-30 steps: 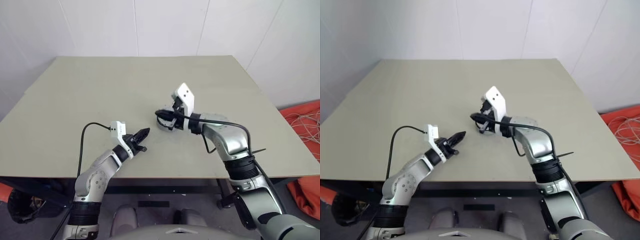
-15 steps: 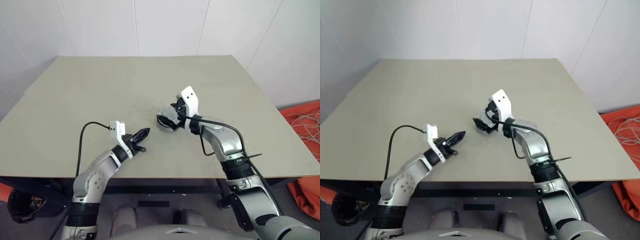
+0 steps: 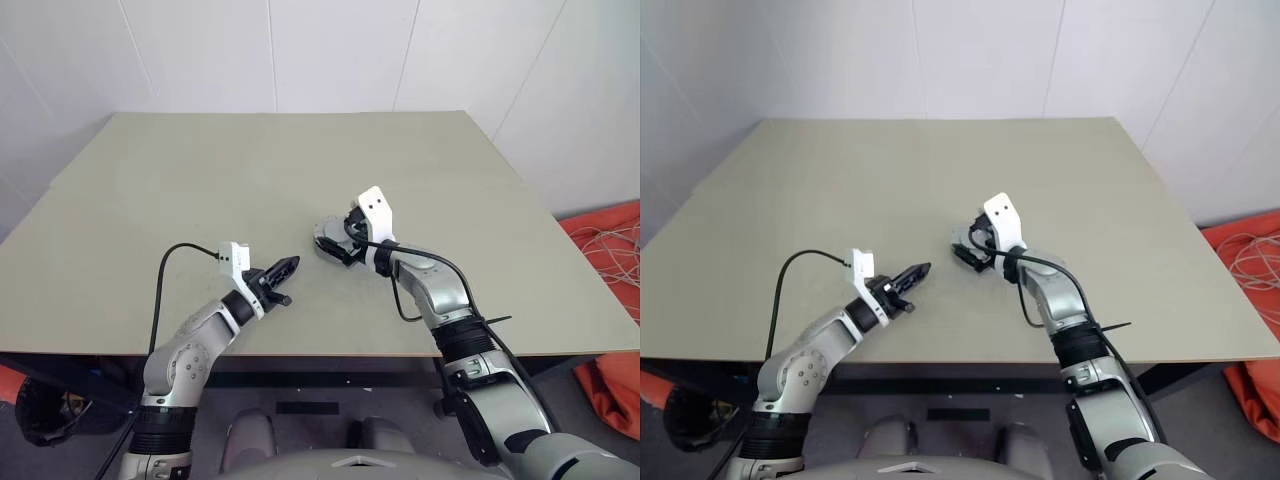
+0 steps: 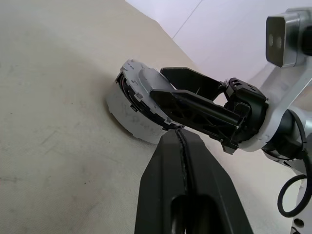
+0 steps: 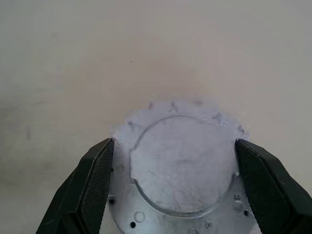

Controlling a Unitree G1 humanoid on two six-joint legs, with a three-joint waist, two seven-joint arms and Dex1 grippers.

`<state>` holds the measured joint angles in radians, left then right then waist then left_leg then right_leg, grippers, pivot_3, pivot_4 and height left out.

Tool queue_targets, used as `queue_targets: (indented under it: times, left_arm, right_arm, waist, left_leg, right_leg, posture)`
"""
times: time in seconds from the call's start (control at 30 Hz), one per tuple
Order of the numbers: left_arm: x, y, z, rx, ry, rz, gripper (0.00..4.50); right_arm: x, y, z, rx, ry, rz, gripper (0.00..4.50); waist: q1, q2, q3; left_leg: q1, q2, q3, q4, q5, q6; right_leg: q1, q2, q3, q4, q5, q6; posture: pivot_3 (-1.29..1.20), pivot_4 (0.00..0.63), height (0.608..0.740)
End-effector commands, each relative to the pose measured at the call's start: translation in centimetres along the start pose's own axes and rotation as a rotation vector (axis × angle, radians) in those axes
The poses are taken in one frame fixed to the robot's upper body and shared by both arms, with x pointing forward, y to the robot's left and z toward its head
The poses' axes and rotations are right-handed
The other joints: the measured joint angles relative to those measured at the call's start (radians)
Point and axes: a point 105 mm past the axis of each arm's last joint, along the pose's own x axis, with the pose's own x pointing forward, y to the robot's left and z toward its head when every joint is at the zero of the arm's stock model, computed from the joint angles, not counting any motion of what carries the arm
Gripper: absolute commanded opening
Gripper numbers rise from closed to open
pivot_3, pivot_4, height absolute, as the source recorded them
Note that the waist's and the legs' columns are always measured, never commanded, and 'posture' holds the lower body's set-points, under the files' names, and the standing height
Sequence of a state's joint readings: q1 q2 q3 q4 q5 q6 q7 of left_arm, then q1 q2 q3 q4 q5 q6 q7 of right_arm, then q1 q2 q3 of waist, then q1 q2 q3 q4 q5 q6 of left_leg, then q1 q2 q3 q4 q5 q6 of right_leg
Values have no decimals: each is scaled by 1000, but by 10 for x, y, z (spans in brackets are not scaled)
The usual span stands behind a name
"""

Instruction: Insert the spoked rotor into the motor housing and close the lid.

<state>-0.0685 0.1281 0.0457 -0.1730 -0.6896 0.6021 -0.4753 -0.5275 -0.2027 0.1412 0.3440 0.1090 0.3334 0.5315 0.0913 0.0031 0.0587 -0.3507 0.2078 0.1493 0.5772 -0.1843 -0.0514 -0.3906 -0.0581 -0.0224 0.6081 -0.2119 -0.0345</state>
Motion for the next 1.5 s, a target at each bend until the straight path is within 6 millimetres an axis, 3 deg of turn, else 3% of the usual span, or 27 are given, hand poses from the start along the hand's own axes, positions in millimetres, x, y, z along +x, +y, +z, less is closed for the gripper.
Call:
queue_targets:
  times: [0.03,0.33,0.43,0.5,0.53,0.9,1.5]
  left_arm:
    - [0,-9,11,22,-32,-41,0]
    - [1,-8,11,19,-33,-36,0]
    - [1,-8,11,18,-33,-35,0]
    - [1,-8,11,17,-33,-35,0]
    - [1,-8,11,18,-32,-35,0]
    - [3,-9,10,16,-31,-37,0]
    - [1,-10,10,17,-35,-33,0]
  right_arm:
    - [0,-9,10,-29,-31,-15,4467]
    - [2,-9,9,-25,-32,2,4467]
    - [2,-7,11,-24,-36,10,3870]
    - [2,-6,11,-23,-34,19,3204]
    - [2,-6,12,-24,-34,22,3116]
    - [-1,4,12,-34,-20,104,3118]
    - [2,10,13,-143,70,92,3118]
  waist:
    - [0,0,0]
    - [-2,0,0]
    - [-2,0,0]
    - [-2,0,0]
    - [-2,0,0]
    - [-2,0,0]
    - [-19,0,0]
  left_leg:
    - [0,0,0,0,0,0]
    - [0,0,0,0,0,0]
    - [0,0,0,0,0,0]
    - [0,0,0,0,0,0]
    - [0,0,0,0,0,0]
    - [0,0,0,0,0,0]
    - [0,0,0,0,0,0]
  right_leg:
    - [0,0,0,0,0,0]
    - [0,0,0,0,0,0]
    - [0,0,0,0,0,0]
    - [0,0,0,0,0,0]
    - [0,0,0,0,0,0]
    - [0,0,0,0,0,0]
    - [0,0,0,0,0,0]
  posture:
    - [0,0,740]
    - [0,0,740]
    - [0,0,740]
    - [0,0,740]
    - [0,0,740]
    - [0,0,740]
    - [0,0,740]
